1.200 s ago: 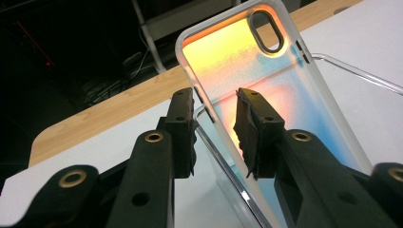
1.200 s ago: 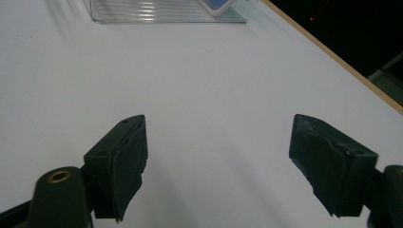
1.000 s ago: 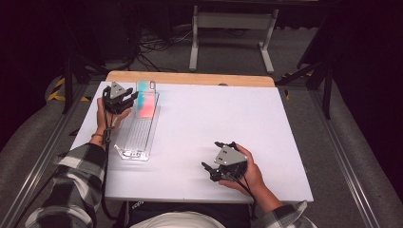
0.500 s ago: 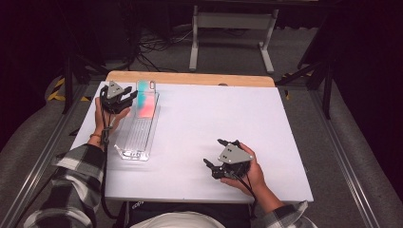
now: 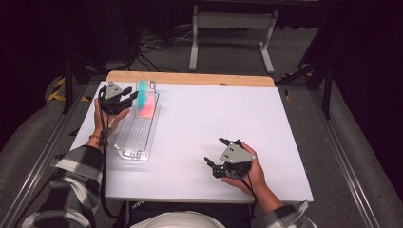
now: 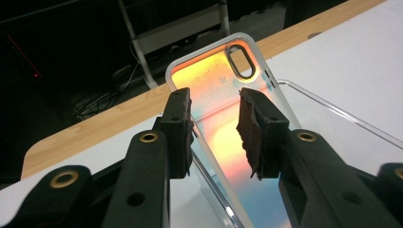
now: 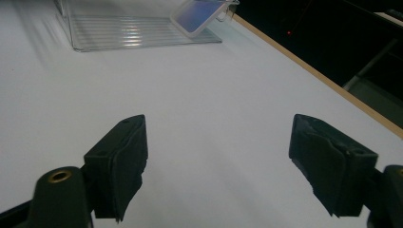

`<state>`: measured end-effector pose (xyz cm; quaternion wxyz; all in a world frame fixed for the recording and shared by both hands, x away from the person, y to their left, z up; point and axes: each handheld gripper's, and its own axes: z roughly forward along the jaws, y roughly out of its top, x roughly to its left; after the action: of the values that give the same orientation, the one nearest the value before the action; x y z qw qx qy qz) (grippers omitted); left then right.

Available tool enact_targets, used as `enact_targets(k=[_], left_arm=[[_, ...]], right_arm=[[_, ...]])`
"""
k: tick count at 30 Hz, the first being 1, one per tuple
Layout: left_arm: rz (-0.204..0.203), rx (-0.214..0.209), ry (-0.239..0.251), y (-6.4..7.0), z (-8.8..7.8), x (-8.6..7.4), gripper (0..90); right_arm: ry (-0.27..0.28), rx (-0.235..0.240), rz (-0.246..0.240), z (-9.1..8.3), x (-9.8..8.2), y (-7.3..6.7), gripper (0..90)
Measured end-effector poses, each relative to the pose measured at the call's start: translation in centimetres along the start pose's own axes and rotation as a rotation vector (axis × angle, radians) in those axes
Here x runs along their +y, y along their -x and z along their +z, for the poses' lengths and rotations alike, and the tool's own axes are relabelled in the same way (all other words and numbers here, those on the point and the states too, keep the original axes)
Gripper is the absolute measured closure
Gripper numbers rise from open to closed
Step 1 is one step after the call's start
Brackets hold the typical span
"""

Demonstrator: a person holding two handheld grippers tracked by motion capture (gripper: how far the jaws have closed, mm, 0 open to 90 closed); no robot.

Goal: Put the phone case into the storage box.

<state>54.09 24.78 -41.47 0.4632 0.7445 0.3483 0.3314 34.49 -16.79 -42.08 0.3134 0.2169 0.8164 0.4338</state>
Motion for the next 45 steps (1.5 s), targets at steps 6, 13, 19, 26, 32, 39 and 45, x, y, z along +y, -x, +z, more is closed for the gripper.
enact_targets(k=[6, 13, 19, 26, 32, 39, 45], left_arm=[[-0.01, -0.02, 0.012, 0.3, -0.5, 0.1, 62.9], [-0.005, -0.024, 0.022, 0.4, -0.9, 0.3, 62.3], [-0.005, -0.036, 0.025, 0.5, -1.2, 0.3, 61.6], [-0.017, -0.038, 0.038, 0.5, -1.5, 0.3, 60.6], [-0.023, -0.044, 0.053, 0.3, -2.2, 0.4, 59.7], [-0.024, -0.06, 0.065, 0.7, -2.7, 0.4, 57.7], [-0.017, -0.067, 0.067, 0.7, -3.2, 0.6, 55.8]], right_arm=[[0.004, -0.007, 0.0, -0.1, 0.0, 0.1, 21.3], [0.009, -0.011, 0.009, -0.2, 0.0, 0.2, 21.3], [0.015, -0.016, 0.008, -0.3, 0.0, 0.2, 21.3], [0.023, -0.024, 0.007, -0.4, 0.0, 0.3, 21.3], [0.027, -0.034, 0.009, -0.5, 0.0, 0.4, 21.3], [0.035, -0.044, 0.01, -0.6, 0.0, 0.6, 21.3], [0.036, -0.049, 0.017, -0.7, 0.0, 0.6, 21.3]])
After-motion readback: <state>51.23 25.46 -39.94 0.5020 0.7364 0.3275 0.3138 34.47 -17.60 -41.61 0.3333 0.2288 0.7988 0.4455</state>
